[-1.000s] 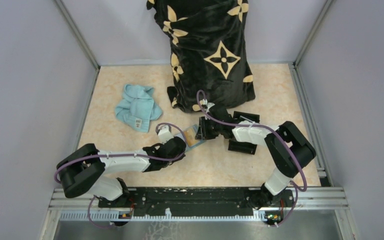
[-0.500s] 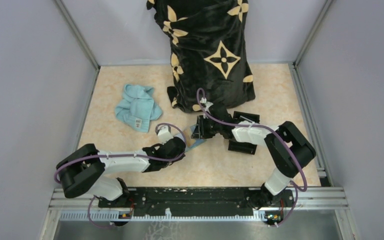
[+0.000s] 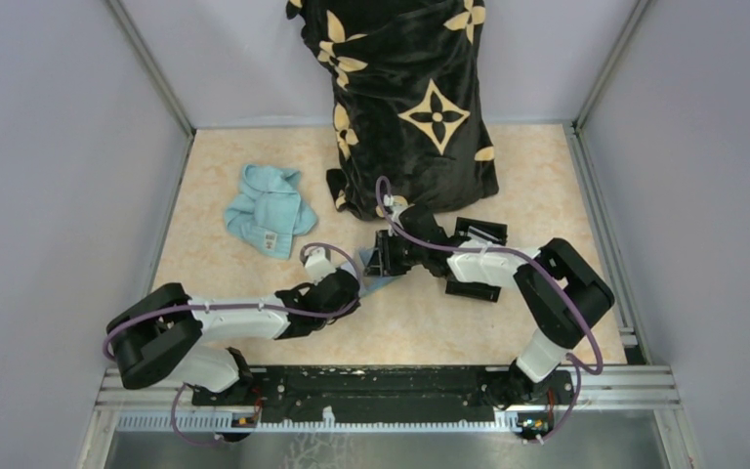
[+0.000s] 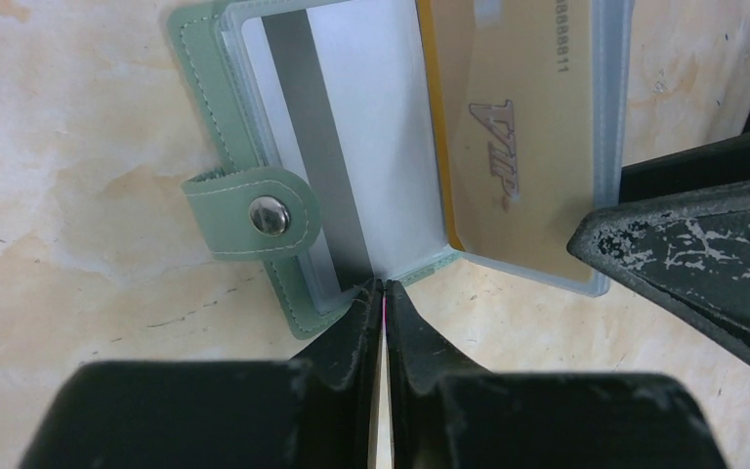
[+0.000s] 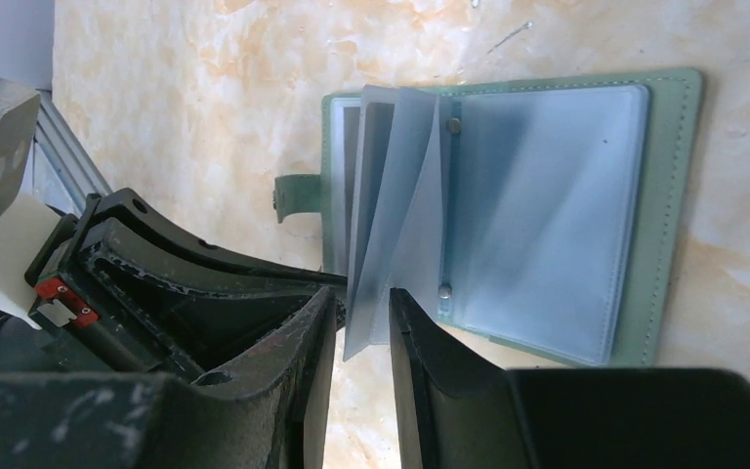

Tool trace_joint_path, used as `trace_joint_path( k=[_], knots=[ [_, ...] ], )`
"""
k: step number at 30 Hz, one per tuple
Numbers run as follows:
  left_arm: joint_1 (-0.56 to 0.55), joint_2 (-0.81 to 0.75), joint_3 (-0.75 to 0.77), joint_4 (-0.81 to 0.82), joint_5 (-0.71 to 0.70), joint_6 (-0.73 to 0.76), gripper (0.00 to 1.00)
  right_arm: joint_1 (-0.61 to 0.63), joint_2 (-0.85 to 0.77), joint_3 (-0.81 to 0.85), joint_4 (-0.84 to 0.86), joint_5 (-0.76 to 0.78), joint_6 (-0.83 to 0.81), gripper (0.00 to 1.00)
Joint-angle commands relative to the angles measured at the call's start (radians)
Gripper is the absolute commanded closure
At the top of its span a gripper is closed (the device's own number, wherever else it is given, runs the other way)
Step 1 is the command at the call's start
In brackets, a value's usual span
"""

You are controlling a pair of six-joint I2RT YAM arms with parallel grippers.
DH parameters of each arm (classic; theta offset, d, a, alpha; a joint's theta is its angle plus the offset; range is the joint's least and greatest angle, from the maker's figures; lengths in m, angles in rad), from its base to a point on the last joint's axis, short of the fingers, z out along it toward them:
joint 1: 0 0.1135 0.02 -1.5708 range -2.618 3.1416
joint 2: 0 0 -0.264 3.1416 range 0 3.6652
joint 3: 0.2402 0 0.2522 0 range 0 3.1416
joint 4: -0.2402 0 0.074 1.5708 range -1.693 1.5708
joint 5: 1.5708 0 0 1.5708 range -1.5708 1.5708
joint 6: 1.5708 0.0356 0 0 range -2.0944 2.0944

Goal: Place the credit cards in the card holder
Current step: Turn over the card slot in the card holder.

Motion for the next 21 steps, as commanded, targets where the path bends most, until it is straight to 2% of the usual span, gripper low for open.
trace_joint_path(
  k=[1, 21],
  knots=[
    [-0.001, -0.001, -0.046, -0.132, -0.005, 0.006, 0.89, 0.026, 0.012, 0.054, 0.067, -0.017, 0.019, 0.72],
    [-0.005, -0.106, -0.07, -0.188, 0.006, 0.0, 0.91, 0.105, 0.114, 0.116, 0.103, -0.011, 0.054, 0.72]
  ],
)
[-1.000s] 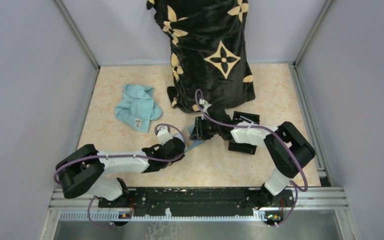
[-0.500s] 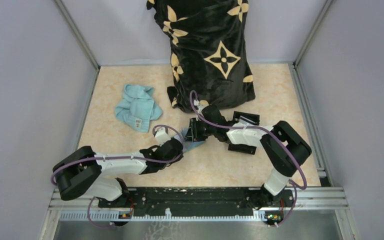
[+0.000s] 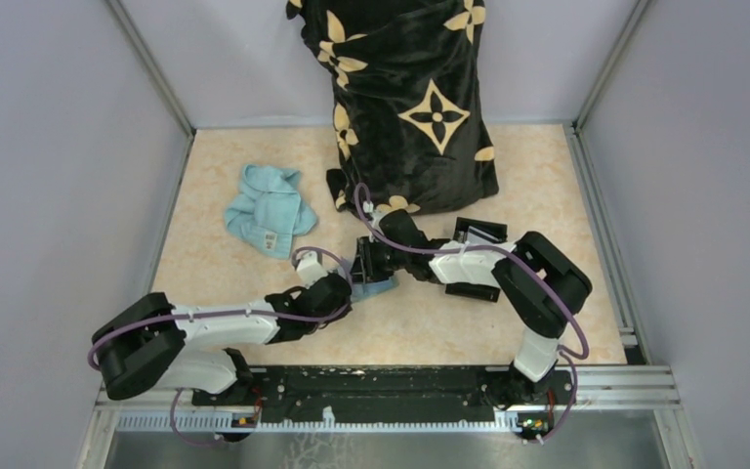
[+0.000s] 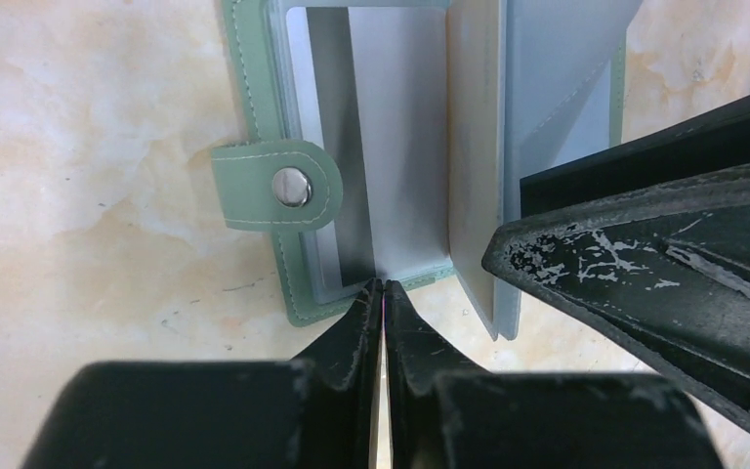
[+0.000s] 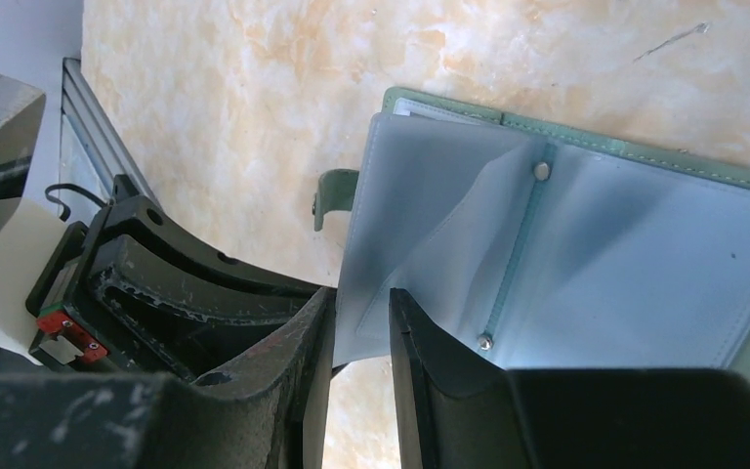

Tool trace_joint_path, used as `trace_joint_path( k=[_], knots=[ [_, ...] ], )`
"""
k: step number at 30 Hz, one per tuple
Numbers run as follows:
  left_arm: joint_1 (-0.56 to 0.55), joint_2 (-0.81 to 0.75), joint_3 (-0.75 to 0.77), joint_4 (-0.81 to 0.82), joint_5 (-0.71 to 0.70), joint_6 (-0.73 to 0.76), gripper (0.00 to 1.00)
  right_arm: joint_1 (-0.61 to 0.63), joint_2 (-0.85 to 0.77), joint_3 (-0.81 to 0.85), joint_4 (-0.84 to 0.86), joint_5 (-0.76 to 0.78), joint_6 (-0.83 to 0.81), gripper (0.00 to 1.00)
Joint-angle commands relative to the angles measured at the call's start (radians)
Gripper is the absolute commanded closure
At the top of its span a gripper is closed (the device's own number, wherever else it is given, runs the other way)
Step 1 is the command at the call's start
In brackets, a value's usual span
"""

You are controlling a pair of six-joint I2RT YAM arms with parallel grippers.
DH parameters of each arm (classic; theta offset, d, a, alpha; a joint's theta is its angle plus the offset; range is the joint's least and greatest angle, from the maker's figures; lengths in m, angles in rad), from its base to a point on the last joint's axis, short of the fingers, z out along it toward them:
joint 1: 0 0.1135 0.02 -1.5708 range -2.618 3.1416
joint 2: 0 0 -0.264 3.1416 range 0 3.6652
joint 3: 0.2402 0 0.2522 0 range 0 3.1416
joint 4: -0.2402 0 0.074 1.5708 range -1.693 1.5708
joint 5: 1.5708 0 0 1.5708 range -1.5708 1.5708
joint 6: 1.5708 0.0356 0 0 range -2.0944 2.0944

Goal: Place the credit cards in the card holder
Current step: Turn over the card slot in the card holder.

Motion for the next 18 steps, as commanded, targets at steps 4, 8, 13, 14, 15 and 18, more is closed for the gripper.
trace_joint_path(
  k=[4, 8, 13, 14, 15, 18],
  knots=[
    [-0.012, -0.05, -0.01, -0.163, 0.011, 0.003, 0.9, 0.025, 0.02, 0.06, 0.038, 0.017, -0.001, 0.72],
    [-0.017, -0.083, 0.015, -0.217, 0.012, 0.0, 0.88, 0.037, 0.036, 0.074, 0.016, 0.037, -0.017, 0.72],
    [-0.023, -0.109, 0.044, -0.255, 0.029, 0.008, 0.86, 0.05, 0.075, 0.09, 0.018, 0.046, -0.02, 0.72],
    [-0.025, -0.113, 0.05, -0.265, 0.03, 0.007, 0.86, 0.053, 0.084, 0.093, 0.018, 0.047, -0.021, 0.72],
    [-0.028, -0.121, 0.056, -0.274, 0.029, 0.005, 0.86, 0.058, 0.091, 0.096, 0.016, 0.05, -0.023, 0.72],
    [-0.039, -0.158, 0.07, -0.301, 0.018, -0.001, 0.85, 0.064, 0.108, 0.1, 0.012, 0.06, -0.028, 0.73]
  ],
)
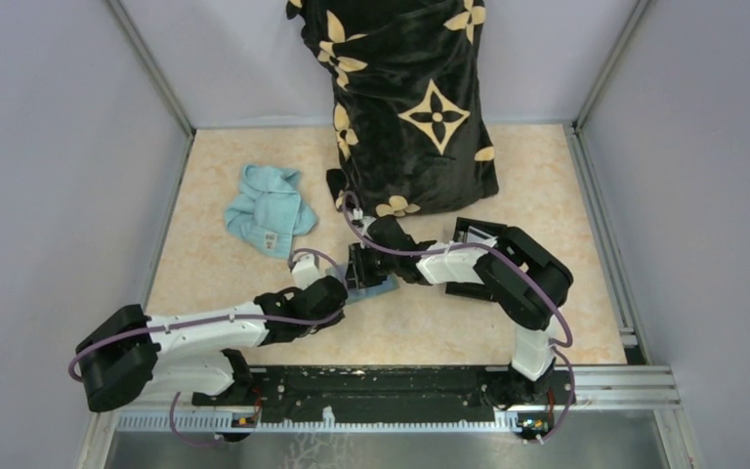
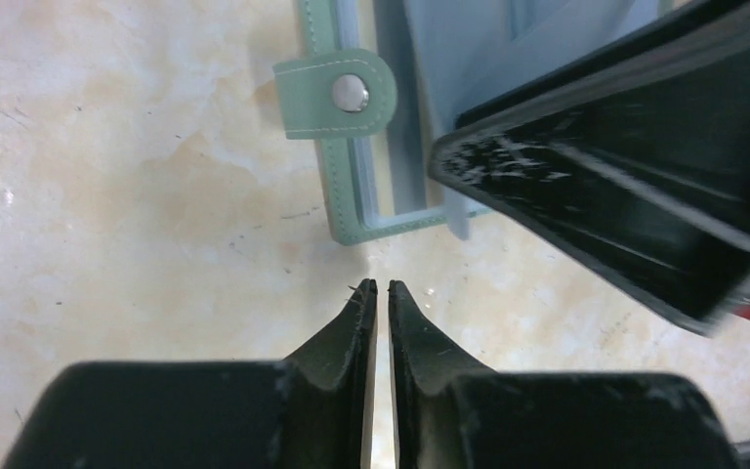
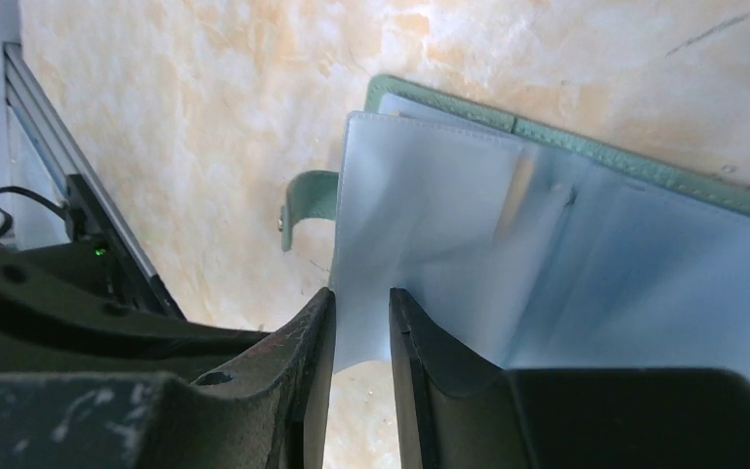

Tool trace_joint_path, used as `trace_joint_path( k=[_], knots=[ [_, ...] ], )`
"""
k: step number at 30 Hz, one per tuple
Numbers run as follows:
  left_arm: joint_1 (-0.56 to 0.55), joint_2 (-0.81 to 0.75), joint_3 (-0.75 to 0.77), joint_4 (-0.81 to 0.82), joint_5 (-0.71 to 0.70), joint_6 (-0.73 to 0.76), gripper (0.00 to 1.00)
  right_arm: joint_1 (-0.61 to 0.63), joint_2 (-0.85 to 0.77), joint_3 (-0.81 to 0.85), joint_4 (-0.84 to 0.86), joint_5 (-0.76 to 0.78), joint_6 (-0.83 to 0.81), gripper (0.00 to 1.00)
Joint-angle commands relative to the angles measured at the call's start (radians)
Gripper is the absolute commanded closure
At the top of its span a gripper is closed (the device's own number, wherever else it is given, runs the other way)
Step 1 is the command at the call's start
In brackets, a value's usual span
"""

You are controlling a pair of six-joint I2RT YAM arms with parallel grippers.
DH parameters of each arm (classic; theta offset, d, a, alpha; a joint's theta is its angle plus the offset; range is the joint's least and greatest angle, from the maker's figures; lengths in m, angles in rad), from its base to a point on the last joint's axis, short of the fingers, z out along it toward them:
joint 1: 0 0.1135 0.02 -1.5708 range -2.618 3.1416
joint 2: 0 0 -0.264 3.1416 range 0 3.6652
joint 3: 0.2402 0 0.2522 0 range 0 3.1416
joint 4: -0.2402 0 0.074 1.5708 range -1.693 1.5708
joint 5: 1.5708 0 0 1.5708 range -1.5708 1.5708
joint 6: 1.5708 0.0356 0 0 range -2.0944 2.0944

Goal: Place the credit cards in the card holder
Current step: Turn over the card slot in the card holder.

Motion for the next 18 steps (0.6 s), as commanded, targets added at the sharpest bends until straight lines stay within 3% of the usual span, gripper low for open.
trace_joint_path(
  k=[1, 8, 18],
  knots=[
    [-0.021, -0.065, 0.049, -0.079, -0.014, -0.007, 0.85, 0.024, 0.025, 0.045, 0.017, 0.026, -0.027, 0.73],
    [-0.025, -0.151, 0.074, -0.096, -0.062, 0.009, 0.83, 0.037, 0.032, 0.066, -0.019, 0.05, -0.052, 0.72],
    [-0.024, -0.14, 0.102, -0.097, -0.103, 0.034, 0.82, 0.037, -0.03, 0.14, -0.11, 0.067, -0.091, 0.55]
  ],
)
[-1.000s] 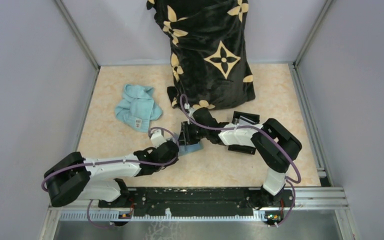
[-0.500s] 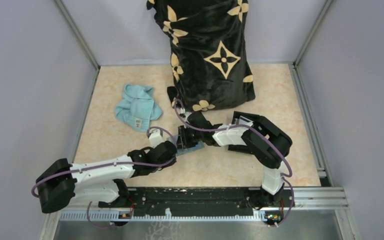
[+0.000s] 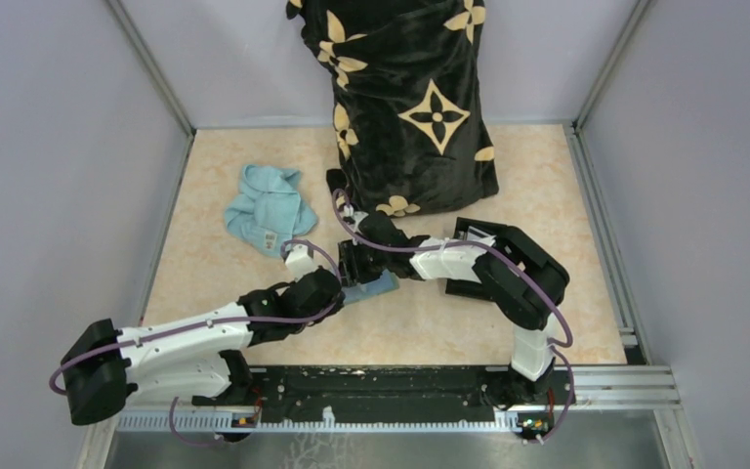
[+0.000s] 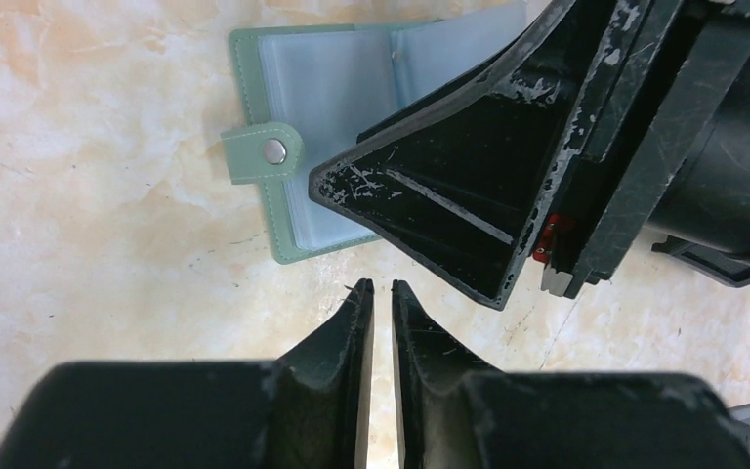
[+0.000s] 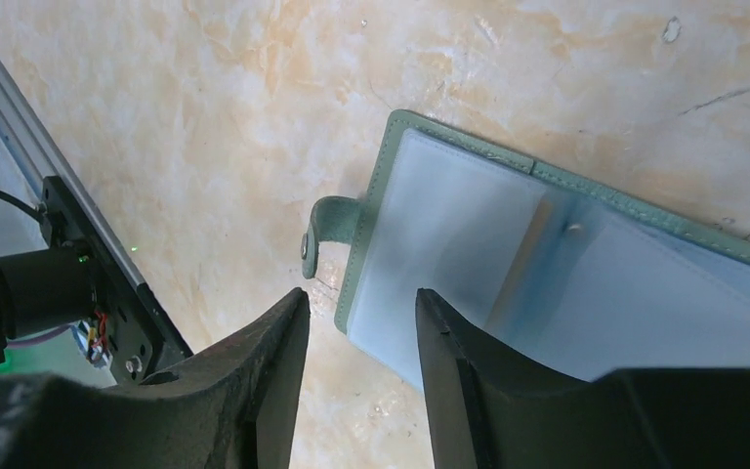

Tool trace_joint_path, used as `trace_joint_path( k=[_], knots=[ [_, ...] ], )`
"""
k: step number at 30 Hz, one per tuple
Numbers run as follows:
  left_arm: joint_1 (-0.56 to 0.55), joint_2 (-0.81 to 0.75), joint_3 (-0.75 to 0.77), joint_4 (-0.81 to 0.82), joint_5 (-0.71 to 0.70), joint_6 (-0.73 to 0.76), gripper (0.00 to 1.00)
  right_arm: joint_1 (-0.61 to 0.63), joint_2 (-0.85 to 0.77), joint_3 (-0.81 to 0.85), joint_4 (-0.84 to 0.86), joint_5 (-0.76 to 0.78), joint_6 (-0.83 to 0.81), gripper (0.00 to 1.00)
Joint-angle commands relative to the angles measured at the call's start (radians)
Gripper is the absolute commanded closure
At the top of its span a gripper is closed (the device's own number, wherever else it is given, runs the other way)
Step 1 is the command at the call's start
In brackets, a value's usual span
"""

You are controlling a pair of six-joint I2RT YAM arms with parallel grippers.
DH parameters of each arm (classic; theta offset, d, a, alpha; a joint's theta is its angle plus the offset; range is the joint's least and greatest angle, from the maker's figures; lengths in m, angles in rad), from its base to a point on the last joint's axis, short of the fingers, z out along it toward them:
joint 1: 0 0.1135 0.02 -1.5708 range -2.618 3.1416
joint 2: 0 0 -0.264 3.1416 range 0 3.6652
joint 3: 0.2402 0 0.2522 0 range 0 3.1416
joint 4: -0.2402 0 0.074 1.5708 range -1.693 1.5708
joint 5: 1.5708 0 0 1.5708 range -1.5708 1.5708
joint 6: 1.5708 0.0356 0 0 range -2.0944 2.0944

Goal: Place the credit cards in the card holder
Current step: Turn over the card slot in the card holder.

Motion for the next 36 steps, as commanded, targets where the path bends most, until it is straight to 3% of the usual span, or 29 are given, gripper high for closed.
trace_joint_path(
  k=[1, 22, 34, 36],
  knots=[
    [-0.007, 0.007, 0.022, -0.018, -0.044, 0.011, 0.82, 0.009, -0.062, 0.066, -0.026, 0.031, -0.035, 0.54],
    [-0.005, 0.176, -0.031, 0.14, -0.073, 0.023, 0.8, 0.008, -0.188, 0.065, -0.249, 0.364, -0.12, 0.54],
    [0.032, 0.178, -0.028, 0.241, -0.035, 0.147, 0.77, -0.082, -0.517, 0.06, -0.495, 0.663, -0.128, 0.54],
    [0.046, 0.173, -0.027, 0.272, -0.007, 0.178, 0.72, -0.111, -0.555, 0.048, -0.543, 0.702, -0.117, 0.49]
  ],
)
